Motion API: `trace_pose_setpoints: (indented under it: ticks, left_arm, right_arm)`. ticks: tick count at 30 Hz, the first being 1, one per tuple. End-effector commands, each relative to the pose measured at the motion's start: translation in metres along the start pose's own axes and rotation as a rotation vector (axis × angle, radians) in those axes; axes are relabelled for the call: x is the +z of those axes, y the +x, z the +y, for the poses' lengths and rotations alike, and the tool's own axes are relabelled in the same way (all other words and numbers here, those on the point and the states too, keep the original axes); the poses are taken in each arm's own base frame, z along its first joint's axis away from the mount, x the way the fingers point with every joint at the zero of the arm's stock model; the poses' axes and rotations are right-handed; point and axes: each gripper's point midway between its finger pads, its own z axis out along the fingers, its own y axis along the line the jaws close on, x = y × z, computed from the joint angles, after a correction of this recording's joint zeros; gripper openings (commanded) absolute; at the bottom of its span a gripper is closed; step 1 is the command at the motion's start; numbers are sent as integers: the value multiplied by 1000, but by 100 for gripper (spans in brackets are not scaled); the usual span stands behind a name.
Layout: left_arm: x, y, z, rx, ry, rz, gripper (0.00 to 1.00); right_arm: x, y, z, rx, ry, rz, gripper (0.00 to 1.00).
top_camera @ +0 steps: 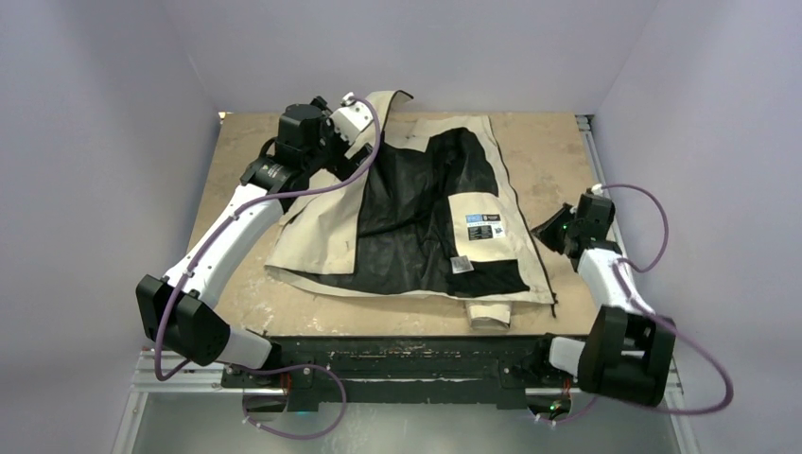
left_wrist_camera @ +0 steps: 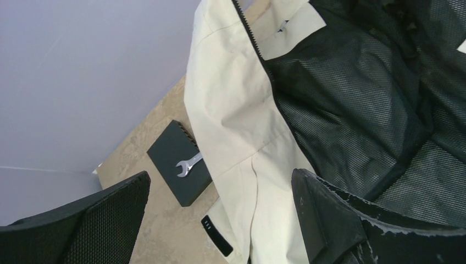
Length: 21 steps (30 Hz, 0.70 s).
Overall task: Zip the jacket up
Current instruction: Flatten out the jacket at the center of the board.
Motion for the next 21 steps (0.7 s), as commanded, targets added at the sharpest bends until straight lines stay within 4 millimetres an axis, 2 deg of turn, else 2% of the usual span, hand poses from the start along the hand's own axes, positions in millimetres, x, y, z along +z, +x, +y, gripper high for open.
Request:
trace_pose_setpoints:
  ticks: [1, 4, 6, 7, 9, 10, 11, 13, 16, 21]
  left_arm:
    - [-21, -34, -7, -31, 58, -100, 99]
    - [-28, -43, -27, -11, 121, -109, 99]
    - [-36, -53, -43, 6, 166, -130, 99]
    - [-40, -57, -49, 19, 186, -134, 99]
    - [-43, -62, -55, 28, 199, -129, 99]
    - [-44, -64, -55, 24, 201, -130, 99]
    - [-45, -66, -54, 21, 198, -134, 99]
    - [-45, -68, -49, 11, 175, -137, 99]
    - [-45, -69, -38, 6, 122, -124, 99]
    - [-44, -69, -23, 11, 54, -98, 99]
  right_arm:
    - [-42, -23, 41, -43, -127, -77, 6]
    - [-67, -26, 54, -72, -163, -103, 1]
    - [-78, -26, 61, -87, -190, -117, 2]
    - [-81, -27, 58, -101, -171, -126, 14]
    - [-78, -33, 40, -128, -70, -153, 63]
    - [-73, -31, 32, -130, -37, -147, 76]
    - [-66, -26, 26, -113, -20, -133, 84]
    - [-51, -30, 14, -99, 24, -153, 87]
    - [-23, -15, 2, -32, 58, -79, 94]
    - [15, -9, -16, -10, 122, -21, 97]
